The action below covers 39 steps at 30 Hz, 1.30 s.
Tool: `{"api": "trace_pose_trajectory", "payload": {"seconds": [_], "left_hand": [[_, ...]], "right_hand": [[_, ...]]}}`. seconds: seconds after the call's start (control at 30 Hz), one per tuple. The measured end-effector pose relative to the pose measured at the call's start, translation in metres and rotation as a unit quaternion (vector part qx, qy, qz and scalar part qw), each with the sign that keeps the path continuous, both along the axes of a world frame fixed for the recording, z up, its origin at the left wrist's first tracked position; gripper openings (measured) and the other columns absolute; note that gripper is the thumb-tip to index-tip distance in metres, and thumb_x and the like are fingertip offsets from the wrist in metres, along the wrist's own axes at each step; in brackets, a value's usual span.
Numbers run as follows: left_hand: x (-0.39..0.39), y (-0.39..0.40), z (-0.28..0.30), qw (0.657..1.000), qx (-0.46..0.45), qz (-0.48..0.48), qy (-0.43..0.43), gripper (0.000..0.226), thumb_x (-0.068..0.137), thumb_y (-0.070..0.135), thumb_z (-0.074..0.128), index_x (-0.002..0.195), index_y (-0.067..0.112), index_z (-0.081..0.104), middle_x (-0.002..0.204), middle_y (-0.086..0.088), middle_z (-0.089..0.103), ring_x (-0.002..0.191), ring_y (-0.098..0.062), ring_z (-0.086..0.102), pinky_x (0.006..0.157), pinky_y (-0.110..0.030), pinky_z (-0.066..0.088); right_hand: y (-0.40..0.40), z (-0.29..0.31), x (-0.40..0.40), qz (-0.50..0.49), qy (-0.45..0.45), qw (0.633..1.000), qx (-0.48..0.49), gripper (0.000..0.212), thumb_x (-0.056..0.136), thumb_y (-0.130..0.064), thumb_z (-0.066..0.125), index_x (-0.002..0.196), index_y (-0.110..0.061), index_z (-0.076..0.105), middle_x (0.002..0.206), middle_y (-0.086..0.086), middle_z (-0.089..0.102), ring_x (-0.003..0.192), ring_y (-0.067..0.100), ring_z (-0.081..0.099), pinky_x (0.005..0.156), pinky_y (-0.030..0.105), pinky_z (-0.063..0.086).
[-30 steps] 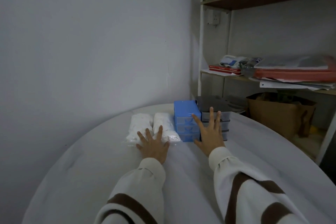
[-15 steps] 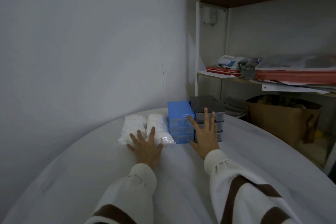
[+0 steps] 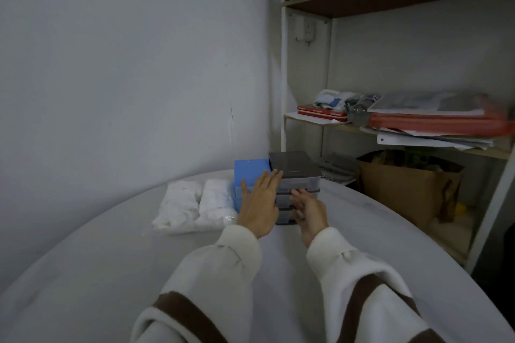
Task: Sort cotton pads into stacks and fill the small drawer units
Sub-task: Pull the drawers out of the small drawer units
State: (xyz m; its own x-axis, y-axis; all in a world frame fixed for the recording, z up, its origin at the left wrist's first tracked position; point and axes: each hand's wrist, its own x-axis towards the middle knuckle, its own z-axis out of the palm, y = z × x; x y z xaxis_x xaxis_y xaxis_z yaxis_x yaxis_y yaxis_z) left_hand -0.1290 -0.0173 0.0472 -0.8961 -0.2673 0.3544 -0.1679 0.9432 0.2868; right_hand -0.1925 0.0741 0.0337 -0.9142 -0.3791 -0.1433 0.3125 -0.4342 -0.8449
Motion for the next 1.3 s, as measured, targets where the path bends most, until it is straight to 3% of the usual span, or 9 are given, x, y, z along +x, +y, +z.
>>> {"api": "trace_pose_trajectory", "payload": {"seconds": [0.1,0.17,0.43,0.7,0.97,1.3], "left_hand": [[-0.006,0.004,0.004,1.0,-0.006,0.013,-0.023,0.076,0.089,-0.004,0.04,0.151,0.021,0.004,0.159,0.005,0.0,0.145,-0.011,-0.005,0.113,-0.051,-0.015],[-0.006,0.002,0.004,0.999,-0.026,0.027,-0.024,0.076,0.089,-0.003,0.041,0.151,0.023,0.005,0.159,0.006,0.001,0.146,-0.011,-0.004,0.111,-0.052,-0.016],[-0.003,-0.002,0.017,0.981,-0.166,0.053,-0.087,0.076,0.09,0.002,0.042,0.151,0.024,0.002,0.158,0.006,0.005,0.146,-0.019,0.002,0.109,-0.063,-0.012],[-0.005,0.006,0.023,0.963,-0.223,0.081,-0.13,0.076,0.093,0.002,0.041,0.151,0.022,-0.003,0.159,0.003,0.003,0.146,-0.023,0.004,0.107,-0.067,-0.008],[-0.006,0.01,0.032,0.944,-0.264,0.095,-0.172,0.072,0.096,0.0,0.037,0.151,0.023,-0.004,0.159,0.005,0.001,0.146,-0.024,0.004,0.106,-0.068,-0.005],[-0.007,0.018,0.03,0.938,-0.273,0.121,-0.177,0.071,0.096,0.004,0.039,0.151,0.02,-0.002,0.159,0.003,0.003,0.145,-0.026,0.007,0.107,-0.069,-0.003]], "right_hand": [[0.003,0.004,-0.001,0.04,-0.004,0.999,-0.022,0.035,0.092,-0.003,0.045,0.126,-0.011,0.049,0.126,0.01,0.056,0.103,0.015,0.053,0.088,0.025,0.04],[0.005,0.006,-0.003,0.059,-0.01,0.997,-0.052,0.04,0.093,-0.005,0.045,0.133,-0.01,0.044,0.124,0.006,0.055,0.096,0.011,0.057,0.085,0.024,0.041],[0.016,0.001,-0.005,0.097,-0.021,0.994,-0.047,0.021,0.094,-0.01,0.043,0.109,-0.02,0.054,0.111,-0.004,0.059,0.092,0.007,0.057,0.078,0.022,0.039],[0.034,0.001,0.004,0.08,-0.039,0.996,-0.005,0.015,0.093,-0.024,0.047,0.082,-0.02,0.058,0.088,-0.005,0.064,0.081,0.006,0.058,0.069,0.022,0.037],[0.045,0.001,0.021,0.034,-0.048,0.997,0.046,0.016,0.093,-0.029,0.055,0.084,-0.018,0.06,0.086,-0.004,0.064,0.078,0.006,0.058,0.07,0.022,0.037],[0.063,0.007,0.046,-0.011,-0.044,0.999,0.0,0.025,0.098,-0.019,0.045,0.077,-0.01,0.052,0.077,0.004,0.053,0.074,0.011,0.055,0.073,0.02,0.044]]}}
